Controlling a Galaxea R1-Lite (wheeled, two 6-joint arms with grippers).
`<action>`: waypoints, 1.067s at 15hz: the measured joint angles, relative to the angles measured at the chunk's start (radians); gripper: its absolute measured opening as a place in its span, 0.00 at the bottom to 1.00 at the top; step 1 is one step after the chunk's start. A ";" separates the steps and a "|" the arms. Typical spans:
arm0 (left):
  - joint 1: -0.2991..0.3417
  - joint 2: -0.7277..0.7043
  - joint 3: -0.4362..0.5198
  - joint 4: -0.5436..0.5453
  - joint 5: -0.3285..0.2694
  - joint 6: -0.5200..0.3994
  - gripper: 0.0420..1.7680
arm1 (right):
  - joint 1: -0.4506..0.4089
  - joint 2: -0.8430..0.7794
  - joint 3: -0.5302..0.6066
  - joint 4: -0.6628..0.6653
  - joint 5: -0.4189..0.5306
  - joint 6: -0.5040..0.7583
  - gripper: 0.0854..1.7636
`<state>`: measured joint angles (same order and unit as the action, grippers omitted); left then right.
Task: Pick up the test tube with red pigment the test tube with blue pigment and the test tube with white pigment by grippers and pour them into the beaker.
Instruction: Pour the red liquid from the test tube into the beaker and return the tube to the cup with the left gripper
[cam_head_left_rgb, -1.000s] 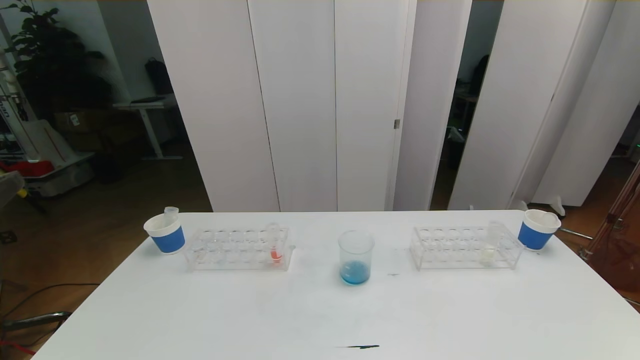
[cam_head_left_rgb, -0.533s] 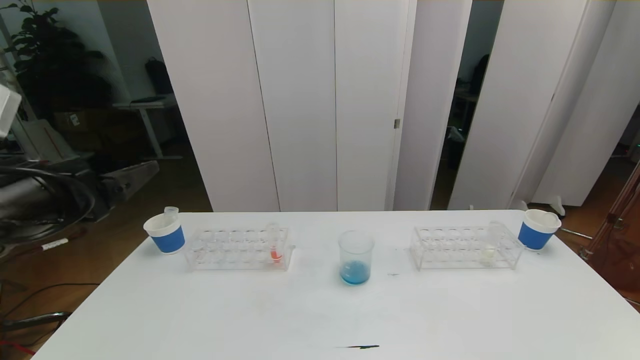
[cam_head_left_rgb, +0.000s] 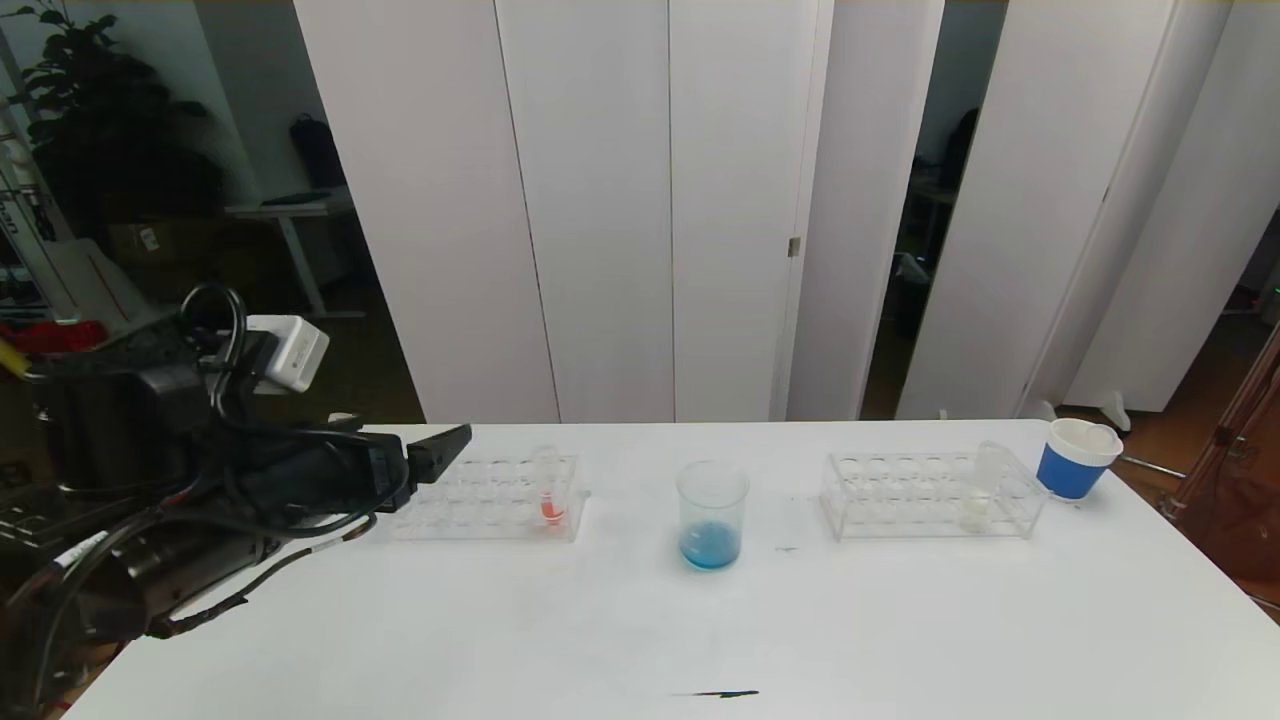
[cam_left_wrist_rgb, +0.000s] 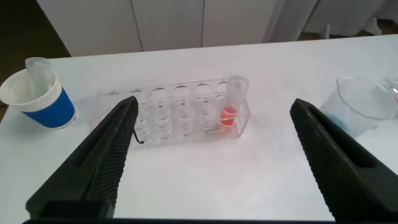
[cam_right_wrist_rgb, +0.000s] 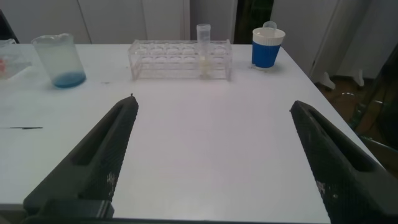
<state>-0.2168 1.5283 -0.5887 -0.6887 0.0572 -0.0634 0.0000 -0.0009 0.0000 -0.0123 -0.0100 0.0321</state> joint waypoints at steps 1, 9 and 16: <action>-0.020 0.026 0.036 -0.038 0.000 -0.004 0.99 | 0.000 0.000 0.000 0.000 0.001 0.000 0.99; -0.090 0.251 0.127 -0.317 0.091 -0.100 0.99 | 0.000 0.000 0.000 0.000 0.000 0.000 0.99; -0.143 0.433 0.052 -0.411 0.209 -0.137 0.99 | 0.000 0.000 0.000 0.000 0.000 0.000 0.99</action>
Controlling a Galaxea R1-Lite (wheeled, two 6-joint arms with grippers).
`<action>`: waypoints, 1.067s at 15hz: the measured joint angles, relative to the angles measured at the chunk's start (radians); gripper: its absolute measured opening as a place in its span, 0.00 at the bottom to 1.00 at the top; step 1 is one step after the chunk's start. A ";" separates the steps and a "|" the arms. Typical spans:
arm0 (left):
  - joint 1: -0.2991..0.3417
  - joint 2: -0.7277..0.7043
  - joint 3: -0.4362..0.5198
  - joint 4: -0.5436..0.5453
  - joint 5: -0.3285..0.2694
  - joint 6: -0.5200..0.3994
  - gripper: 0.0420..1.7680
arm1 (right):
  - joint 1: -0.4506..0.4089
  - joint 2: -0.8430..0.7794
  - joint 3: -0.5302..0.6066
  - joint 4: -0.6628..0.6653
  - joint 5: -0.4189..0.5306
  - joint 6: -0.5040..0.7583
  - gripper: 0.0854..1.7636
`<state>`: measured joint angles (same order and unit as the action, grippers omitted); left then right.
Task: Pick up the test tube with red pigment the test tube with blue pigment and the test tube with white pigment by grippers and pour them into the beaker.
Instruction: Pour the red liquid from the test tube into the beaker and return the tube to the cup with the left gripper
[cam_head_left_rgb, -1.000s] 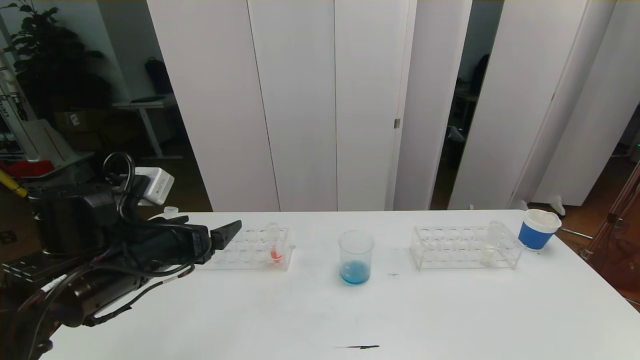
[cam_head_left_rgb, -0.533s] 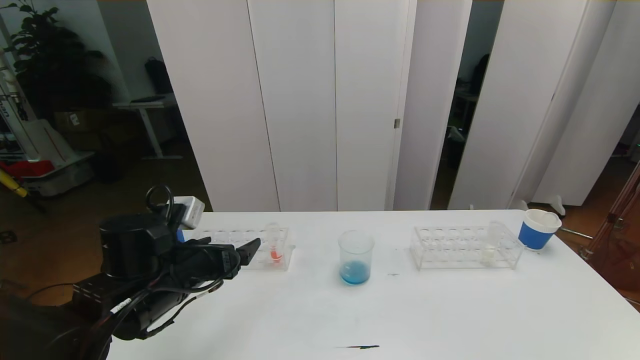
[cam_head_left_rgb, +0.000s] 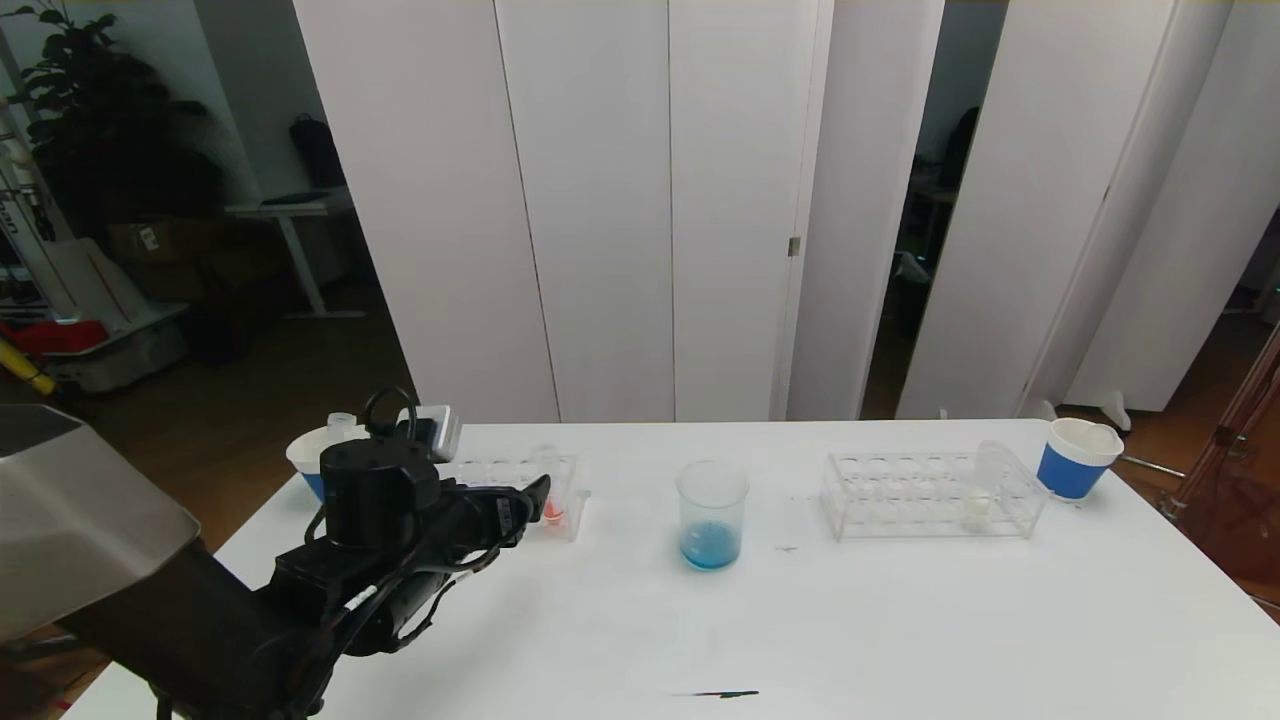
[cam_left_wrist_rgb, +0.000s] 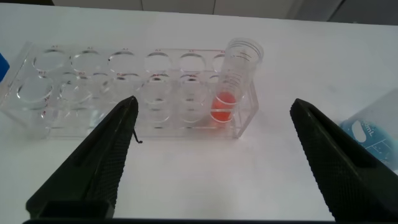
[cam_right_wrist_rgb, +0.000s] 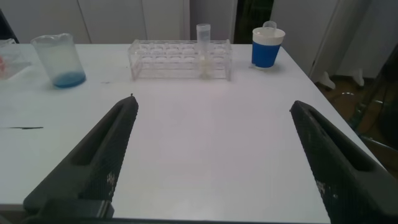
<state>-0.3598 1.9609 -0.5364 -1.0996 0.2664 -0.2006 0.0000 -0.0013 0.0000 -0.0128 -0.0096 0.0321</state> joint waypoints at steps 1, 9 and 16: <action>-0.005 0.017 -0.013 0.000 0.000 -0.008 0.99 | 0.000 0.000 0.000 0.000 0.000 0.000 0.99; -0.010 0.141 -0.131 -0.051 0.030 -0.009 0.99 | 0.000 0.000 0.000 0.000 0.000 0.000 0.99; -0.007 0.243 -0.209 -0.111 0.112 -0.014 0.99 | 0.000 0.000 0.000 0.000 0.000 0.000 0.99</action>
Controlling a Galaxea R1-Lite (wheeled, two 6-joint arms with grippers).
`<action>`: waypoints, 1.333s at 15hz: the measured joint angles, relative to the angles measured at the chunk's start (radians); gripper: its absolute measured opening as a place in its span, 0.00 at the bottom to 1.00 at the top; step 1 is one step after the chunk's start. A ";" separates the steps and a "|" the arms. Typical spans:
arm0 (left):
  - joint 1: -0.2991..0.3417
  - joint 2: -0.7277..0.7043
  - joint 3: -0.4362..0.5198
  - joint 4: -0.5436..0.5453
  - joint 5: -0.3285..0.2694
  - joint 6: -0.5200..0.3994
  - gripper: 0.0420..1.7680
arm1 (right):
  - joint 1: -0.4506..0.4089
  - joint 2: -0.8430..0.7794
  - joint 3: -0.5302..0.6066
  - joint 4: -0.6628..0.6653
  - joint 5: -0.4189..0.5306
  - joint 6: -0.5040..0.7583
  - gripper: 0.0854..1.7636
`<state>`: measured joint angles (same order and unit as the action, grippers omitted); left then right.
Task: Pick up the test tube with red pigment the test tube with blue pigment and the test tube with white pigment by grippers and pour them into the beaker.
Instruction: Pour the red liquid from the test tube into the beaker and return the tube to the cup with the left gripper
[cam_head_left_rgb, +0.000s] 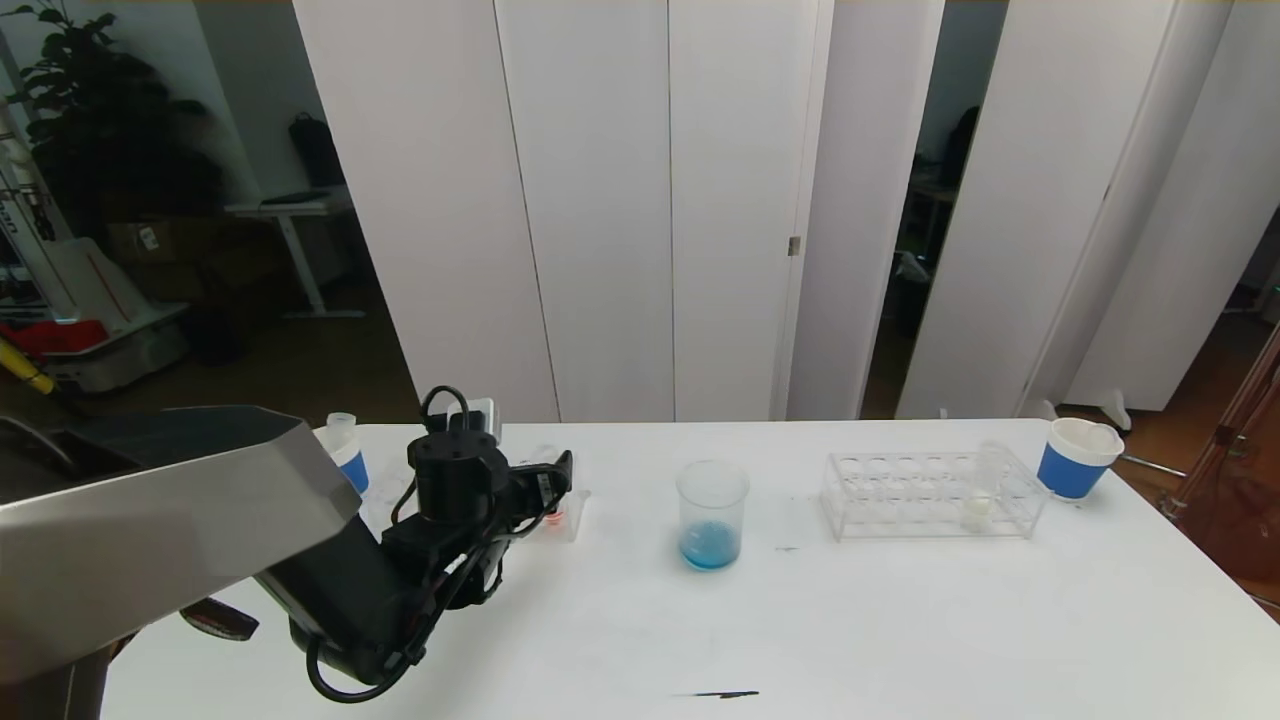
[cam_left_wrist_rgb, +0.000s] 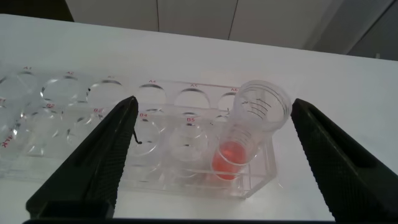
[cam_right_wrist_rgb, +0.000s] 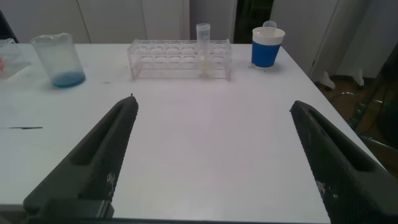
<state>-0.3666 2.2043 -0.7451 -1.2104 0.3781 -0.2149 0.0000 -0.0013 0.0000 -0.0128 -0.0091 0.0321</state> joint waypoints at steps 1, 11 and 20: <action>0.000 0.013 -0.005 -0.009 0.002 0.000 0.99 | 0.000 0.000 0.000 0.000 0.000 0.000 0.99; 0.003 0.086 -0.049 -0.020 0.017 -0.012 0.99 | 0.000 0.000 0.000 0.000 0.000 0.000 0.99; 0.003 0.108 -0.081 -0.042 0.020 -0.007 0.99 | 0.000 0.000 0.000 0.000 0.000 0.000 0.99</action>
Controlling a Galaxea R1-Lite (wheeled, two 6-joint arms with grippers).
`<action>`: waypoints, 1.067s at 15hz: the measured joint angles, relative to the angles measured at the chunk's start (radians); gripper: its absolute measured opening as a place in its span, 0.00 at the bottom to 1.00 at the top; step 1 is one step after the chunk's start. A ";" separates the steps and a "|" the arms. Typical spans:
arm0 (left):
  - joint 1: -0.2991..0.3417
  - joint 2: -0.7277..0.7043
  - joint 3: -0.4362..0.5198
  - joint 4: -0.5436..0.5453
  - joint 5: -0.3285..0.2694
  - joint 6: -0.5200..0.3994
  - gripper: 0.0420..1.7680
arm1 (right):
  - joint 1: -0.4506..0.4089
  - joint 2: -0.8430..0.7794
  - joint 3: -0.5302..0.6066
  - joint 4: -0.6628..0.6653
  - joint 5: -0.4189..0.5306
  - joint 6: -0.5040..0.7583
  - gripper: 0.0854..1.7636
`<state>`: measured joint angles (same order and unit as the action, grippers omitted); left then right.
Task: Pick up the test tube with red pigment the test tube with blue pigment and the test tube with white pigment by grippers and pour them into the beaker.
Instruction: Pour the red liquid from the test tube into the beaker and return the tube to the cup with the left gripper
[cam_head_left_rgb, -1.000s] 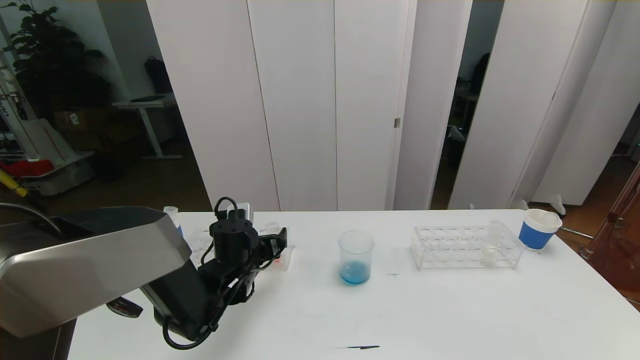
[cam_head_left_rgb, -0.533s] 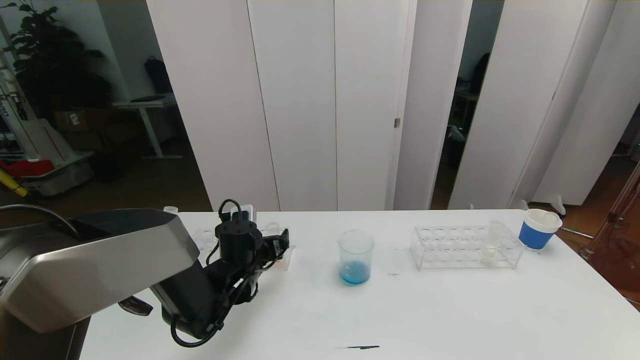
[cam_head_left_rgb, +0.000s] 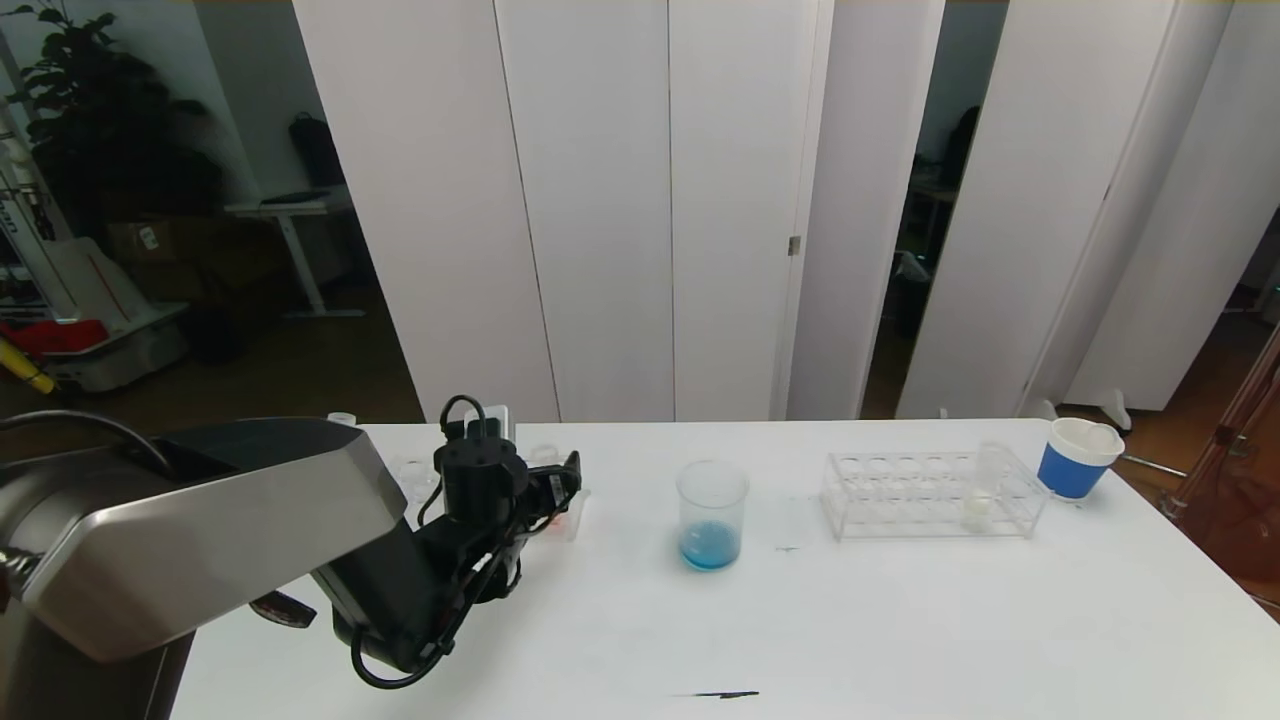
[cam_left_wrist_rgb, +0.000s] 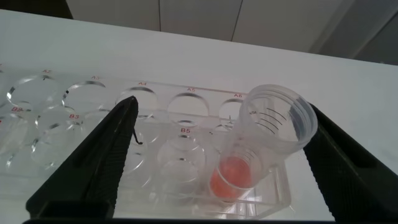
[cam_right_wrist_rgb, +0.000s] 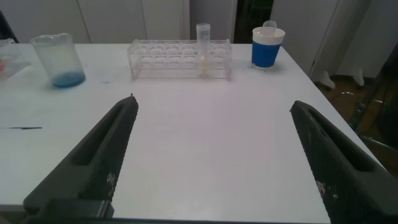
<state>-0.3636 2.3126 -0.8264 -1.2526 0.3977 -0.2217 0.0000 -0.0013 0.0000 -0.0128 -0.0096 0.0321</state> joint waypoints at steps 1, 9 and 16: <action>0.000 0.003 -0.003 0.001 0.000 0.001 0.99 | 0.000 0.000 0.000 0.000 -0.001 0.000 0.99; -0.004 0.019 -0.007 0.001 -0.012 0.008 0.40 | -0.001 0.000 0.000 0.000 0.000 0.000 0.99; -0.005 0.019 -0.008 0.003 -0.010 0.009 0.31 | 0.000 0.000 0.000 0.000 0.000 0.000 0.99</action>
<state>-0.3685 2.3317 -0.8340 -1.2494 0.3881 -0.2126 0.0000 -0.0013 0.0000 -0.0128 -0.0096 0.0321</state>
